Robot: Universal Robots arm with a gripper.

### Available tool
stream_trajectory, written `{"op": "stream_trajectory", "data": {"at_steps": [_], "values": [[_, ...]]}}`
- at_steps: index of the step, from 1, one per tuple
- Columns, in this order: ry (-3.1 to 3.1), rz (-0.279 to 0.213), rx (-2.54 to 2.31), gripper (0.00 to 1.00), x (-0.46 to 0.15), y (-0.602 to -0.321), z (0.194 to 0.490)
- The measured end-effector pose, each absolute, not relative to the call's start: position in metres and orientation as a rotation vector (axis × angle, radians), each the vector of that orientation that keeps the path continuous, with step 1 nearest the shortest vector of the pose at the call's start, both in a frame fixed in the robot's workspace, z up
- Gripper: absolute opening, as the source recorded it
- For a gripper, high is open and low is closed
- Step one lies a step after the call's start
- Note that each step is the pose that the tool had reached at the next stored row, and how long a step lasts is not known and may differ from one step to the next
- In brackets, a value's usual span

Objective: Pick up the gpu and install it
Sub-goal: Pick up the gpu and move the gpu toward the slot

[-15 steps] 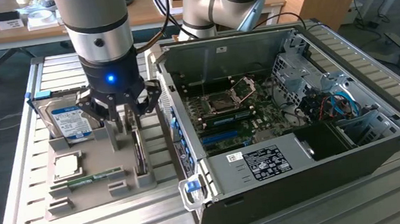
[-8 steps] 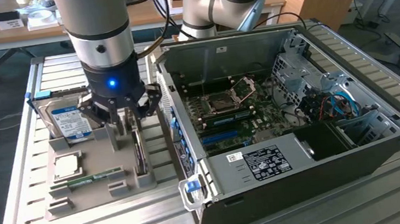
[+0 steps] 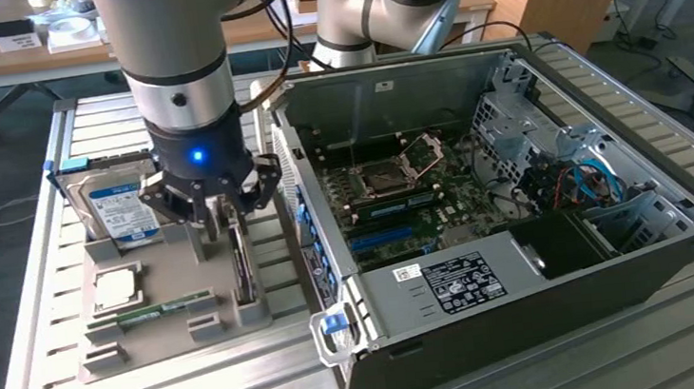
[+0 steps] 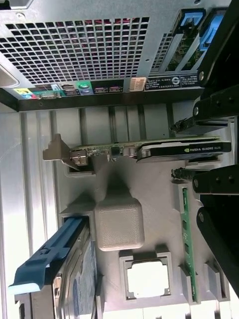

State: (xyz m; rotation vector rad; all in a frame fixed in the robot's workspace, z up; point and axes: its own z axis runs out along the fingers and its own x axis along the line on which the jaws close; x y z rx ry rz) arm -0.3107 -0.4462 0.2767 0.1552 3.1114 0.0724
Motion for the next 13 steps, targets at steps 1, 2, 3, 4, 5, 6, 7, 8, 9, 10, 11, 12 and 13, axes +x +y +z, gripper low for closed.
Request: {"op": "stream_trajectory", "data": {"at_steps": [1,2,3,4,5,6,7,8,9,10,11,12,13], "values": [[3.111,0.072,0.155,0.42,-0.3106,-0.4462,0.276],[3.112,0.072,0.155,0.42,-0.3105,-0.4461,0.2755],[3.112,0.072,0.155,0.42,-0.3101,-0.4462,0.2749],[3.111,0.072,0.155,0.42,-0.3099,-0.4462,0.2743],[3.111,0.072,0.155,0.42,-0.3095,-0.4462,0.2737],[3.111,0.072,0.155,0.42,-0.309,-0.4462,0.2731],[3.111,0.072,0.155,0.42,-0.3087,-0.4462,0.2724],[3.111,0.072,0.155,0.42,-0.3084,-0.4462,0.2716],[3.111,0.072,0.155,0.42,-0.3083,-0.4461,0.2706],[3.111,0.071,0.155,0.42,-0.3082,-0.4461,0.2697],[3.111,0.071,0.155,0.42,-0.308,-0.4462,0.2684],[3.111,0.071,0.155,0.42,-0.3079,-0.4462,0.2672],[3.111,0.071,0.154,0.42,-0.3077,-0.4462,0.2661]]}}
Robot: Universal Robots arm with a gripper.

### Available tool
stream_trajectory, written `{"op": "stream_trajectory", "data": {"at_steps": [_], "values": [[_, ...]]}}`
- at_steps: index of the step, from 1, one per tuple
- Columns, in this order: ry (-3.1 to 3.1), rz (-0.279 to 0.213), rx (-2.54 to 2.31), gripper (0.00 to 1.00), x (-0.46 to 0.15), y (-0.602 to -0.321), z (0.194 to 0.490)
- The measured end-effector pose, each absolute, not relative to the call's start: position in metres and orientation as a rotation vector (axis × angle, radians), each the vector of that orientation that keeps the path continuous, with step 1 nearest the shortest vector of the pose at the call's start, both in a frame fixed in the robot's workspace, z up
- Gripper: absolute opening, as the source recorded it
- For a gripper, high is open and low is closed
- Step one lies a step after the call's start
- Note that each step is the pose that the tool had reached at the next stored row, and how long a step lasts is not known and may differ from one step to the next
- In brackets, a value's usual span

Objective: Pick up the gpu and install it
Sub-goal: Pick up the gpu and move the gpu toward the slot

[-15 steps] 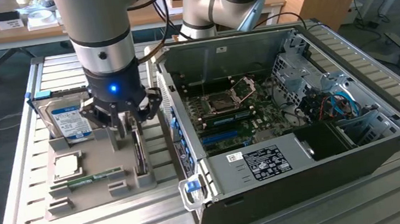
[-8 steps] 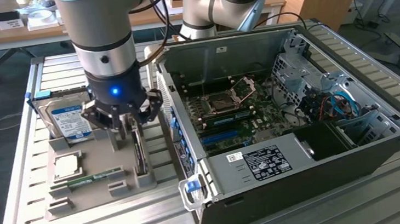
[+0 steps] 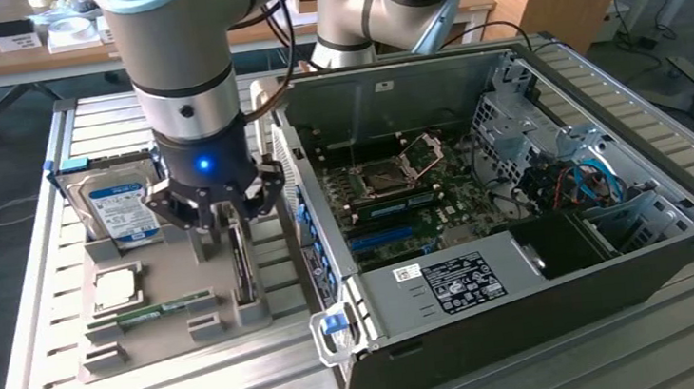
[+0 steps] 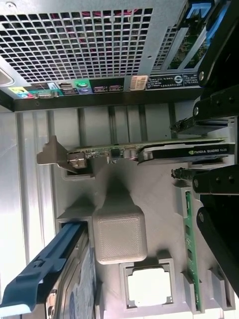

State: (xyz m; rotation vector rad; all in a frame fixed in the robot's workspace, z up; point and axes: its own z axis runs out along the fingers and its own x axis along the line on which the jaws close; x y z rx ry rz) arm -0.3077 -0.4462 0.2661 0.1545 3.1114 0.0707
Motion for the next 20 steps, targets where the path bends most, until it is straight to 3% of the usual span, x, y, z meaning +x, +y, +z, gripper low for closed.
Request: {"op": "stream_trajectory", "data": {"at_steps": [20], "values": [[3.114,0.07,0.107,0.42,-0.305,-0.446,0.249]]}}
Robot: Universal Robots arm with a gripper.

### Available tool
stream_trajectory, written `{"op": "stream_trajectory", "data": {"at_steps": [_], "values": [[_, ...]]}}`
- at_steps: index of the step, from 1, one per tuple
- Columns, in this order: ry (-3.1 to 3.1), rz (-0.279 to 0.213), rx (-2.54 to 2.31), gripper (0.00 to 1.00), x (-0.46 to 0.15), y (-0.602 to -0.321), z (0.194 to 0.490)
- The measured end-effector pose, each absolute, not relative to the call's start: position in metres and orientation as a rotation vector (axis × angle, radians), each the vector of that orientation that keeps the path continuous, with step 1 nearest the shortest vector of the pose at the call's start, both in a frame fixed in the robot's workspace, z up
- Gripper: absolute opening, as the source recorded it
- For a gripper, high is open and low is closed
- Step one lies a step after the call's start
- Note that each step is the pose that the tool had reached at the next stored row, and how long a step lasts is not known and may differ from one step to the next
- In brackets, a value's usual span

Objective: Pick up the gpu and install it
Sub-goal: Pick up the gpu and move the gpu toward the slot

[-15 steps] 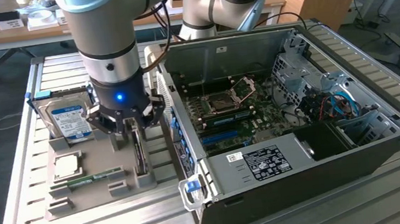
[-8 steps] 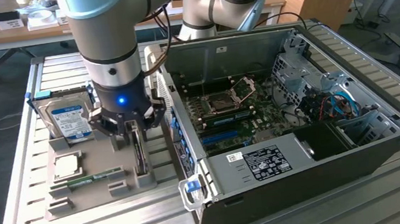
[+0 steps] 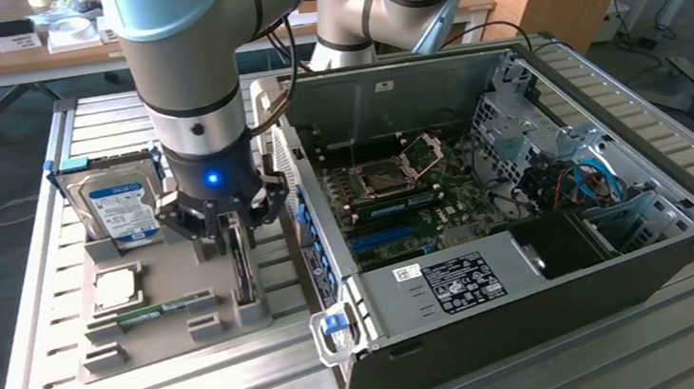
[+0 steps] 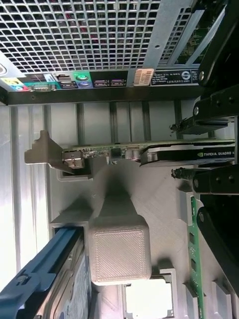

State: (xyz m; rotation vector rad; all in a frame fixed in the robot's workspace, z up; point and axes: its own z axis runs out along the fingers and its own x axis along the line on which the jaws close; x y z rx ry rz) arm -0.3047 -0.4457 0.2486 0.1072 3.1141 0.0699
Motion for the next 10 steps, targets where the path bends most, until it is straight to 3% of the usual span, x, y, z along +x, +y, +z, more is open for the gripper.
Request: {"op": "stream_trajectory", "data": {"at_steps": [10], "values": [[3.115,0.07,0.091,0.42,-0.3052,-0.4421,0.2437]]}}
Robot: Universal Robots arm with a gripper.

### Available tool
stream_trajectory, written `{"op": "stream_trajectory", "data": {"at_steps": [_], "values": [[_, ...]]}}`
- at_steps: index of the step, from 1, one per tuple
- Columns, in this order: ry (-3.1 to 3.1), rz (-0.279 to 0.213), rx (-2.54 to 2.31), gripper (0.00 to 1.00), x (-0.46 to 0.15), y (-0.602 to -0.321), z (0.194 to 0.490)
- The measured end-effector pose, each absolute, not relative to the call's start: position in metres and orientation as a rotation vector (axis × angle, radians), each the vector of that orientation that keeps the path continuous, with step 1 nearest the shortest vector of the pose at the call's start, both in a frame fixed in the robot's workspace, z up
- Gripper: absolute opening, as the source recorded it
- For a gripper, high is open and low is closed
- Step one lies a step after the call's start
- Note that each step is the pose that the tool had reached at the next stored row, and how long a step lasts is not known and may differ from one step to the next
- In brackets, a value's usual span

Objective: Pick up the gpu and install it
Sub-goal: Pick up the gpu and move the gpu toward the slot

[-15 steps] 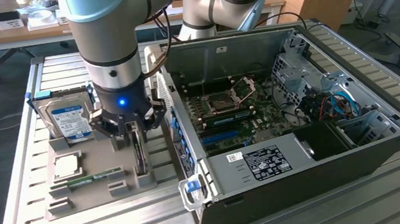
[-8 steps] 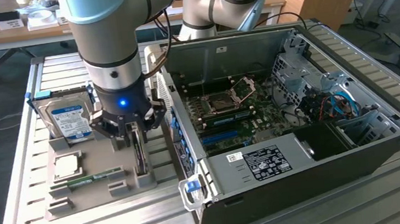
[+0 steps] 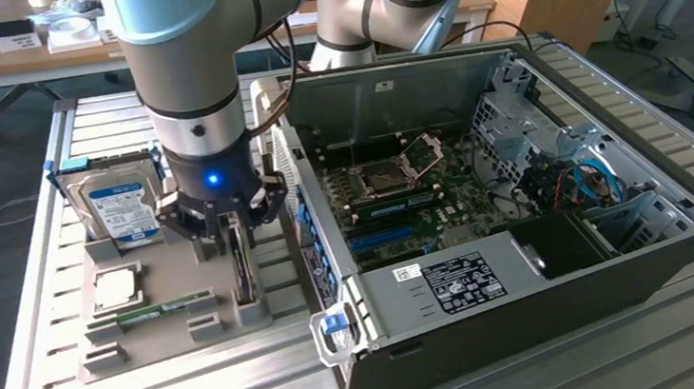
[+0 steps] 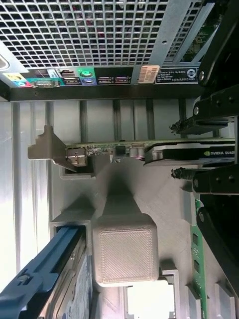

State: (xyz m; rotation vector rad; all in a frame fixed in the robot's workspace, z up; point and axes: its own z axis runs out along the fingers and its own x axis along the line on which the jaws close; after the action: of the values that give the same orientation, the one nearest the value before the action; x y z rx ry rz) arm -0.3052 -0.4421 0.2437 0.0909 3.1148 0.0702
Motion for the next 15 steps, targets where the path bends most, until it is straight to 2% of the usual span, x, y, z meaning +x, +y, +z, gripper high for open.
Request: {"op": "stream_trajectory", "data": {"at_steps": [15], "values": [[3.115,0.07,0.091,0.42,-0.3057,-0.4398,0.234]]}}
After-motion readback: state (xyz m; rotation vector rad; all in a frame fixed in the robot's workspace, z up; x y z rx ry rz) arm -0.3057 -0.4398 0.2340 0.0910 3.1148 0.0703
